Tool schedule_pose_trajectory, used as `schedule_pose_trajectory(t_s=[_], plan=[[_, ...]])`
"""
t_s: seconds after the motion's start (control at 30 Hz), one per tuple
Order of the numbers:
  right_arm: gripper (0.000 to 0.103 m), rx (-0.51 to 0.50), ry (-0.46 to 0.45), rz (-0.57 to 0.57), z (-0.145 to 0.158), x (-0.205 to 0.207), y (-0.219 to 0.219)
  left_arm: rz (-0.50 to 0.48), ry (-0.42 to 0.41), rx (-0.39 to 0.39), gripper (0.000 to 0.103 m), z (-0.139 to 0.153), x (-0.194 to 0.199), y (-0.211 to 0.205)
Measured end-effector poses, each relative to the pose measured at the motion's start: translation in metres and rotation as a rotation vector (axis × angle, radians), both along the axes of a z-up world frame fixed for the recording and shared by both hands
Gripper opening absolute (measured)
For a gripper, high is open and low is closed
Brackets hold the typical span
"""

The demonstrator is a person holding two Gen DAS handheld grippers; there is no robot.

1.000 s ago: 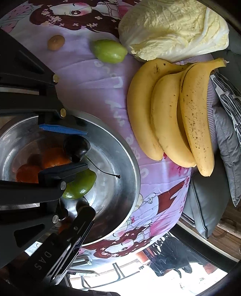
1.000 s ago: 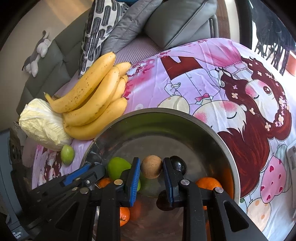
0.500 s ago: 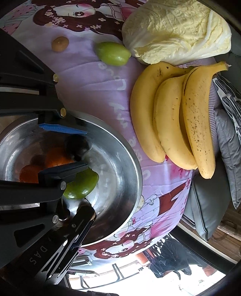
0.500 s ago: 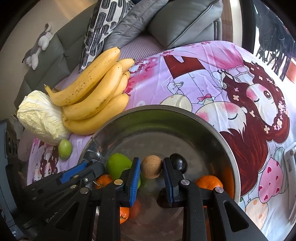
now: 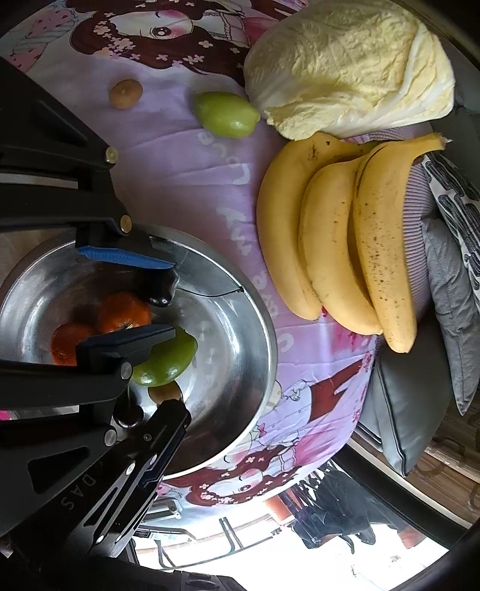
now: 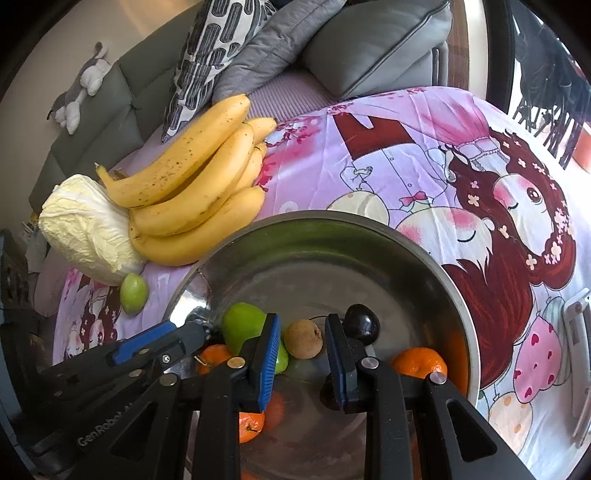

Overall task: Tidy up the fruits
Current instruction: 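Open the left tool to drop the cherry while the right tool releases the longan into the bowl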

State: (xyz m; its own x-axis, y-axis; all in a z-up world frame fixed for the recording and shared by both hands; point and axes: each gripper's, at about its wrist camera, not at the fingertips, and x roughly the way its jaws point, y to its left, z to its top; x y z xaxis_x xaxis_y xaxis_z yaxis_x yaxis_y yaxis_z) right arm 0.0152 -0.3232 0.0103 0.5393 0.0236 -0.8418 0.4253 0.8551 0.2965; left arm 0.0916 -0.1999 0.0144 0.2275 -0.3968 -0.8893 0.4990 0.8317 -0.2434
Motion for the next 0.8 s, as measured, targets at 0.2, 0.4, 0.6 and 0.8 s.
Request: schedule_pose_trajectory(t_s=[0.2, 0.4, 0.6, 0.8], plan=[[0.028, -0.012, -0.005, 0.010, 0.005, -0.002, 0.003, 0.006, -0.001, -0.015, 0.033, 0.007, -0.001, 0.008], [0.032, -0.031, 0.012, 0.019, 0.005, -0.001, 0.006, 0.019, 0.011, -0.019, 0.040, 0.008, -0.006, 0.016], [0.061, -0.064, 0.013, 0.025, 0.008, -0.001, 0.009, 0.056, 0.034, -0.035, 0.056, 0.009, -0.004, 0.028], [0.063, -0.107, 0.033, 0.038, 0.008, 0.000, 0.012, 0.119, 0.053, -0.012, 0.063, 0.003, 0.004, 0.046]])
